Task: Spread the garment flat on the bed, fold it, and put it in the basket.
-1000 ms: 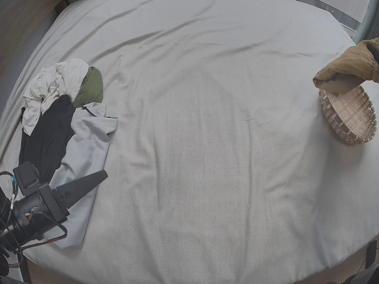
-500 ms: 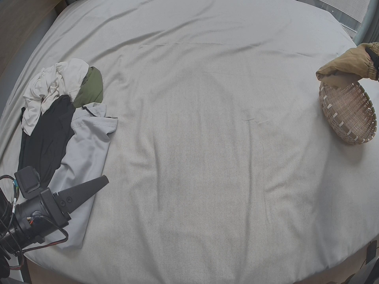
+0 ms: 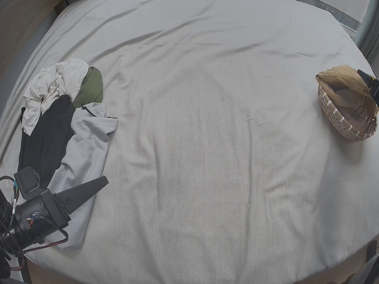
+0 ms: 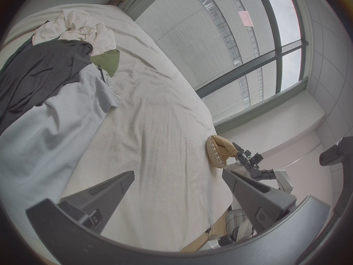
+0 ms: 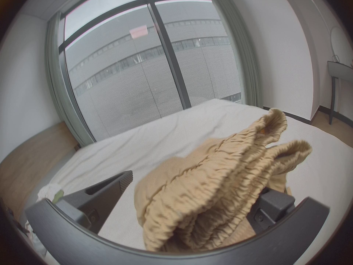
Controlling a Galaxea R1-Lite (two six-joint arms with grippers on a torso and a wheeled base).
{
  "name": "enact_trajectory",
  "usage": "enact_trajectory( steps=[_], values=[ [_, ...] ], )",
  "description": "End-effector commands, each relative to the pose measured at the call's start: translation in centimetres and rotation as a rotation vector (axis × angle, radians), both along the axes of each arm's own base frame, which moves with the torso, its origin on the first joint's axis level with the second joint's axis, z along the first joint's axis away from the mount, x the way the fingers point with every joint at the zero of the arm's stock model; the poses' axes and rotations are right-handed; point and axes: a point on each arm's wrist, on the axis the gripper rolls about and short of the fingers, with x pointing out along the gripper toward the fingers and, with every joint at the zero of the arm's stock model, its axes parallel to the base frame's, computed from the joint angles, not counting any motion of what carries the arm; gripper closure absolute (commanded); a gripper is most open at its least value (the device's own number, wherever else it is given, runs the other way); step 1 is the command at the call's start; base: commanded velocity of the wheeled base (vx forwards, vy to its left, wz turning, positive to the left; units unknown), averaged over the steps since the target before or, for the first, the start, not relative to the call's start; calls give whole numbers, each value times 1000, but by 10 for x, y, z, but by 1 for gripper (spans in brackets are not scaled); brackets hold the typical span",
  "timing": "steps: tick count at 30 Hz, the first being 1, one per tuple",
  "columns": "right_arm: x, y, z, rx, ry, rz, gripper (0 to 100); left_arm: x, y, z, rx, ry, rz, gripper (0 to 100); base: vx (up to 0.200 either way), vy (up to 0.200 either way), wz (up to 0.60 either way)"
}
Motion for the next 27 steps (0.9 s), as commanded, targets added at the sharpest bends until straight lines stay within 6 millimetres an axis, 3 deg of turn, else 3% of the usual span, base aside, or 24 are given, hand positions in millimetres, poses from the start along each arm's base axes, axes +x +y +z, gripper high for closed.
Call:
enact_trajectory(
  steps=[1, 2, 3, 5, 9, 10, 11, 16, 18, 20, 27],
  values=[
    [-56, 29, -10, -84, 7, 19, 0, 0, -1, 5, -3, -25, -5, 0, 0, 0, 0],
    [-62, 32, -10, -87, 3, 19, 0, 0, -1, 6, -4, -31, -5, 0, 0, 0, 0],
    [-86, 44, -7, -111, -19, 21, 0, -4, 1, 10, -13, -58, -6, 0, 0, 0, 0],
    [-107, 58, -6, -144, -18, 46, 0, -8, 2, 13, -23, -77, -17, 0, 0, 0, 0],
    [-139, 76, -6, -172, 32, 86, 0, -22, -5, 10, -27, -83, -109, 0, 0, 0, 0],
    [-139, 76, -6, -172, 32, 86, 0, -22, -5, 10, -27, -83, -109, 0, 0, 0, 0],
    [-153, 84, -9, -171, 42, 119, 0, -32, -7, 9, -38, -93, -169, 0, 0, 0, 0],
    [-187, 105, -31, -183, 69, 248, 0, -58, 3, 9, -79, -153, -240, 0, 0, 0, 0],
    [-190, 106, -33, -184, 68, 257, 0, -59, 4, 8, -80, -155, -238, 0, 0, 0, 0],
    [-212, 113, -50, -188, 59, 333, 0, -74, 16, 1, -101, -191, -236, 0, 0, 0, 0],
    [-255, 119, -93, -200, 41, 442, 0, -103, 40, -24, -115, -213, -230, 0, 0, 0, 0]
  ],
)
